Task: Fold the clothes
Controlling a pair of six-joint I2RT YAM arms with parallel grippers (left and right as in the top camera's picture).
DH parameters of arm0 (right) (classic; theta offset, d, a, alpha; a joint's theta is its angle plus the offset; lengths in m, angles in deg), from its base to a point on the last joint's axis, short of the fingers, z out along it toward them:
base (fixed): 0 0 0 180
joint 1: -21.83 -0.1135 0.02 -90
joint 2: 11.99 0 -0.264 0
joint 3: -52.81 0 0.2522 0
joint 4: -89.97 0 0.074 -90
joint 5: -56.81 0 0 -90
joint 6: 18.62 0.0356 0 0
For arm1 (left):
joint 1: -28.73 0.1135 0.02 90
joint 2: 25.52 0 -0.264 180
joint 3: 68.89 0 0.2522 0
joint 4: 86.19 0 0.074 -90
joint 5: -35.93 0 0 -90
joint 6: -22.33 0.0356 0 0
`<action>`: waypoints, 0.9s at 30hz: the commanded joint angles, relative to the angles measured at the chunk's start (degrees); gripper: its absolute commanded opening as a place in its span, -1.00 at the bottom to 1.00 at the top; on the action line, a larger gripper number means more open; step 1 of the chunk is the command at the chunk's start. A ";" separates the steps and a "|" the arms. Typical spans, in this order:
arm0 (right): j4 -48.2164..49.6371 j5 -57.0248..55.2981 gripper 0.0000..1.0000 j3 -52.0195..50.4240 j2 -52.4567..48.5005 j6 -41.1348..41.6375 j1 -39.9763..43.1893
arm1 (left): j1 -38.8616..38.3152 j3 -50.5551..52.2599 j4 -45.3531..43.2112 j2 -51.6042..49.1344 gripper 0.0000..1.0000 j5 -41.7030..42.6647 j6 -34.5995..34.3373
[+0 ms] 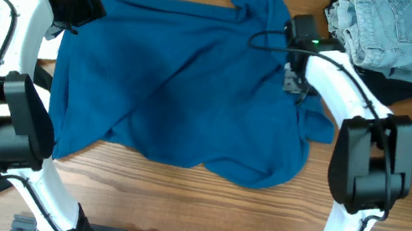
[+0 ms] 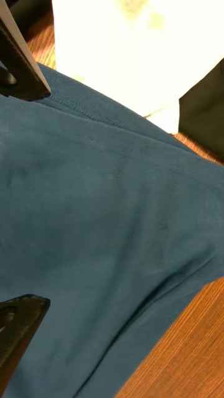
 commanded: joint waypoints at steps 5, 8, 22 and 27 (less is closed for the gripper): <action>13.20 4.31 -0.91 1.16 -0.92 -4.24 6.12 | 0.09 0.39 0.11 0.68 1.00 -0.92 0.94; 17.29 5.66 -0.91 1.16 -0.92 -5.14 7.78 | 0.09 0.39 0.09 0.68 1.00 -0.92 0.94; 16.35 22.29 -0.10 3.74 5.97 -5.49 8.81 | 0.33 -0.48 -0.07 1.49 1.00 -4.33 5.01; 13.73 24.65 0.73 5.99 20.06 -1.14 8.81 | 0.96 -3.43 4.48 7.19 1.00 -4.26 5.40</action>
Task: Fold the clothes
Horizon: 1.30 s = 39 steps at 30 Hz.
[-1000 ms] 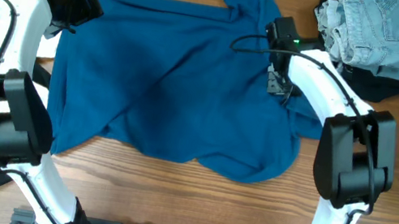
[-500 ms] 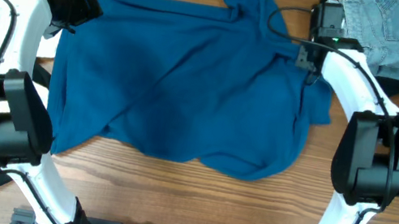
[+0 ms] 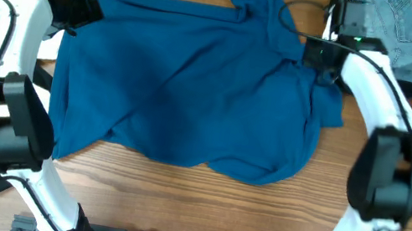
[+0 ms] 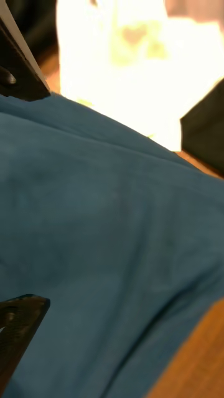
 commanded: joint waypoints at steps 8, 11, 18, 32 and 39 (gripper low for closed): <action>-9.03 17.77 0.99 4.44 32.17 6.54 -0.02 | 0.70 -3.02 15.30 24.26 1.00 4.59 -1.77; -12.20 22.47 0.99 4.44 36.41 6.58 -0.02 | 0.70 -2.91 22.82 29.20 1.00 1.73 -6.99; -22.08 23.74 1.00 3.82 38.34 6.36 -0.02 | 0.70 4.31 35.76 33.20 0.99 -5.73 -20.98; -26.29 23.10 0.99 2.43 30.99 1.86 -0.02 | 0.70 58.66 3.13 48.96 0.89 -2.64 -43.87; -26.95 24.48 0.99 2.43 27.65 2.03 -0.09 | 0.76 66.77 -4.70 49.59 0.86 -3.65 -45.03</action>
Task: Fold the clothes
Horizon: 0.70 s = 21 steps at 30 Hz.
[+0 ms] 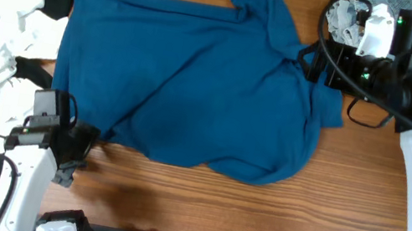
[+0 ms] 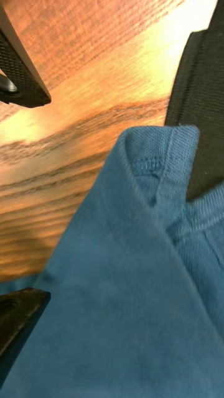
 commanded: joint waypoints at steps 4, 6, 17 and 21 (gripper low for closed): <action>-0.31 2.64 0.99 -0.52 -2.19 -1.18 -0.46 | 0.26 3.08 -4.22 0.83 0.85 -3.19 -2.67; -0.22 2.62 0.99 -0.52 -2.21 -1.20 -0.59 | 0.26 3.17 -5.75 0.83 0.83 -3.93 -2.67; -0.17 2.62 0.98 -0.52 -2.23 -1.18 -0.68 | 0.24 3.17 -14.38 -5.84 0.57 -4.02 -2.62; 0.11 2.60 0.97 -0.52 -2.25 -1.16 -0.68 | 0.24 3.17 -14.80 -8.74 0.19 -4.04 -2.62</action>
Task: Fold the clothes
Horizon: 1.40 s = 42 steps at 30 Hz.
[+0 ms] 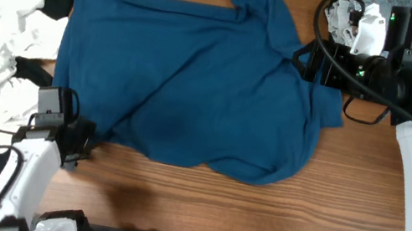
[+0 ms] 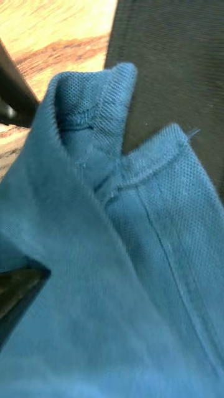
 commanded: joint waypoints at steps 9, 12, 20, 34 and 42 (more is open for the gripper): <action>1.07 1.11 0.96 -0.48 -0.63 -1.18 -0.46 | 0.24 -1.31 -1.38 0.44 -0.92 2.97 3.74; 1.05 1.07 0.96 -0.48 -0.63 -1.16 -0.46 | 0.24 -2.36 -1.36 2.95 -0.92 3.34 6.08; 1.44 1.07 0.96 -0.48 -0.66 -1.16 -0.46 | 0.24 -4.20 -2.36 8.90 -0.91 3.26 6.27; 1.44 0.90 0.96 -0.48 -0.66 -1.16 -0.46 | 0.26 -4.20 -3.67 9.14 0.72 -1.22 6.34; 1.46 0.70 0.96 -0.48 -0.66 -1.16 -0.46 | 0.26 -4.20 3.54 9.16 0.76 -1.25 6.45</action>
